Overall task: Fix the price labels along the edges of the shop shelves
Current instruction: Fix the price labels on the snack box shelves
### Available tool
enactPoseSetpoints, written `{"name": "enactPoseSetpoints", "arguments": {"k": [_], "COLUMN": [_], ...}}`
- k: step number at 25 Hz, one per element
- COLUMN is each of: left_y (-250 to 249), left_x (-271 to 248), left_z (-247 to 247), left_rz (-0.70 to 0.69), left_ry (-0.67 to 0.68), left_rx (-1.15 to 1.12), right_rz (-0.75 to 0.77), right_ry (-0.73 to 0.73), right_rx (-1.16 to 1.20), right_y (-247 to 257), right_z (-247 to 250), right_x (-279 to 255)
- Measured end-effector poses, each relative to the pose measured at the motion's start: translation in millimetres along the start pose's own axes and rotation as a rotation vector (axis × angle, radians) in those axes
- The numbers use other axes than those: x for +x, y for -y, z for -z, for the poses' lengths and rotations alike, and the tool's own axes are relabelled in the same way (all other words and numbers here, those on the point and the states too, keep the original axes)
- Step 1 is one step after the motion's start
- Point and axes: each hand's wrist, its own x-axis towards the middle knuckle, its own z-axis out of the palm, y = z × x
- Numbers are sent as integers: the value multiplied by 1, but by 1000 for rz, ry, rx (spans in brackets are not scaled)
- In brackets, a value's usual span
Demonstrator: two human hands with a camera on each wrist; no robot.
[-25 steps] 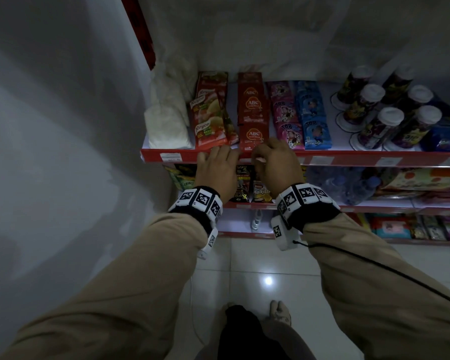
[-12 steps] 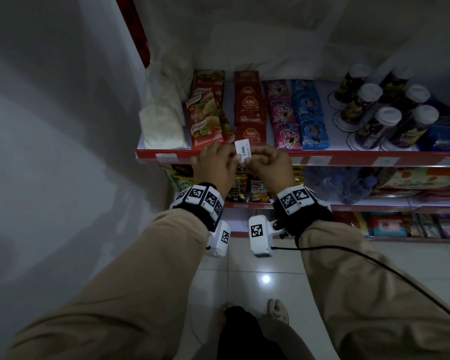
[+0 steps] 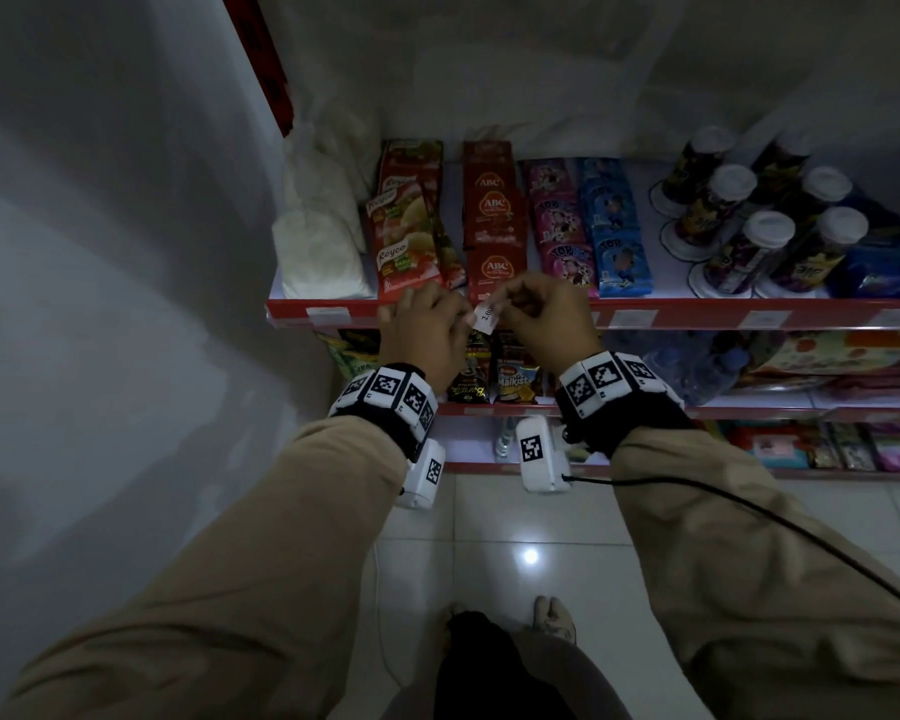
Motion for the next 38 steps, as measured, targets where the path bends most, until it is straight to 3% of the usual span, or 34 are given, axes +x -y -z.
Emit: {"name": "enactPoseSetpoints", "arguments": {"k": [6,13,20,26,28,32,38], "left_y": [3,7,12,10,6,1,0], "left_x": [2,2,2,-1,-2,-2,-1], "left_z": [2,3,4,5,4,4,5], "left_rz": [-58,-135,-160,-147,-124,-59,-92], "left_ry": [34,16,-2,-35,-34,-25,24], "left_rx": [110,155,84,42,27,-34,121], "right_rz": [275,266,162,121,117,200,210], "right_ry": [109,166,168,-103,-128,-108,-54], "right_rx": [-391,-498,-366,-253,-220,-304,-501], "right_y": [0,6,3,-4,-6,-10,-12], "right_z": [5,7,14,24,21,4,1], "right_x": [-2,-3,-7,-3,-3,-8,-12]}}
